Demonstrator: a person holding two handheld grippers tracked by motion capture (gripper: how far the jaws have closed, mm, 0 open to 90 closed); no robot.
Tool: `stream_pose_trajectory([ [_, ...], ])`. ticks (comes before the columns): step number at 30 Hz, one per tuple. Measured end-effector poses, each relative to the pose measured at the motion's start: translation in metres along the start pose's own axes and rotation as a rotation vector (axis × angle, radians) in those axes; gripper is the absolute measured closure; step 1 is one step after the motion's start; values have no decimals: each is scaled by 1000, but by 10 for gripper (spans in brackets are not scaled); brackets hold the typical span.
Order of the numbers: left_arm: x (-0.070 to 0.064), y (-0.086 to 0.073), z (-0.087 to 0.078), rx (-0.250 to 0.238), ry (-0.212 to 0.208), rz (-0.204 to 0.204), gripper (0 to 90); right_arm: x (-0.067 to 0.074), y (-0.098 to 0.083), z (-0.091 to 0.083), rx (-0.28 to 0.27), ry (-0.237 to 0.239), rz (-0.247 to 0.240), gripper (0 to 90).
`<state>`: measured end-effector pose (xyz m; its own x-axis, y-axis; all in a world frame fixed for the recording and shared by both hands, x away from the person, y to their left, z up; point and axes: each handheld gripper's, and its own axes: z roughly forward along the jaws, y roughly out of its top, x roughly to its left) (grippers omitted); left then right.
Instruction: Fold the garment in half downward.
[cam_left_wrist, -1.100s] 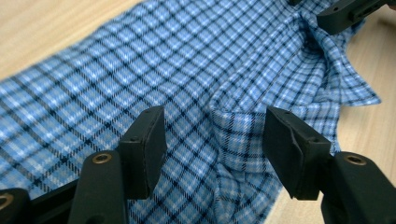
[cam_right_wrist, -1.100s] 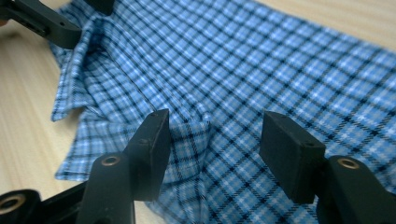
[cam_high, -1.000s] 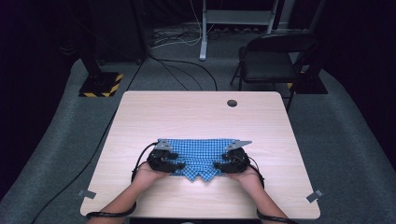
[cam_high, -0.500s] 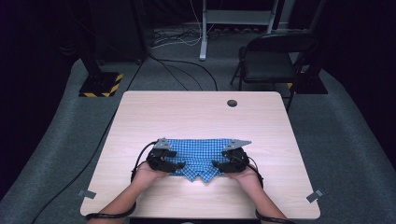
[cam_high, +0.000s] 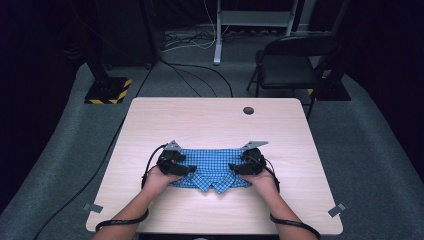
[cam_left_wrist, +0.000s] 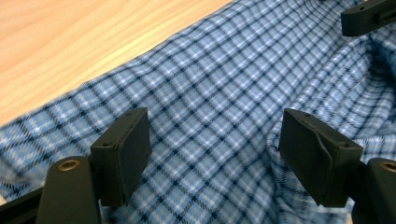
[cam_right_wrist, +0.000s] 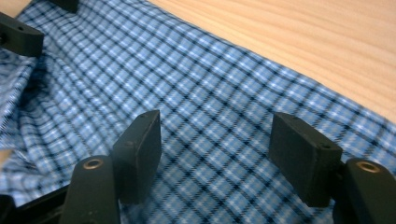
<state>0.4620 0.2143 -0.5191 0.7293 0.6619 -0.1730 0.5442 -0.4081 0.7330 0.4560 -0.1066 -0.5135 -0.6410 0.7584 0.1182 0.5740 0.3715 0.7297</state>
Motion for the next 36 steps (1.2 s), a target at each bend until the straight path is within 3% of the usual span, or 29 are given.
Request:
stream_pose_trajectory([
  [21, 3, -12, 2, -57, -21, -21, 246, 0, -13, 4, -51, -10, 20, 354],
  [30, 1, -3, 0, -15, -20, -17, 222, 3, -7, 3, -33, -13, 26, 305],
  [36, -1, 4, -8, -20, 11, 2, 206, 12, 3, -12, -99, 1, 19, 268],
])
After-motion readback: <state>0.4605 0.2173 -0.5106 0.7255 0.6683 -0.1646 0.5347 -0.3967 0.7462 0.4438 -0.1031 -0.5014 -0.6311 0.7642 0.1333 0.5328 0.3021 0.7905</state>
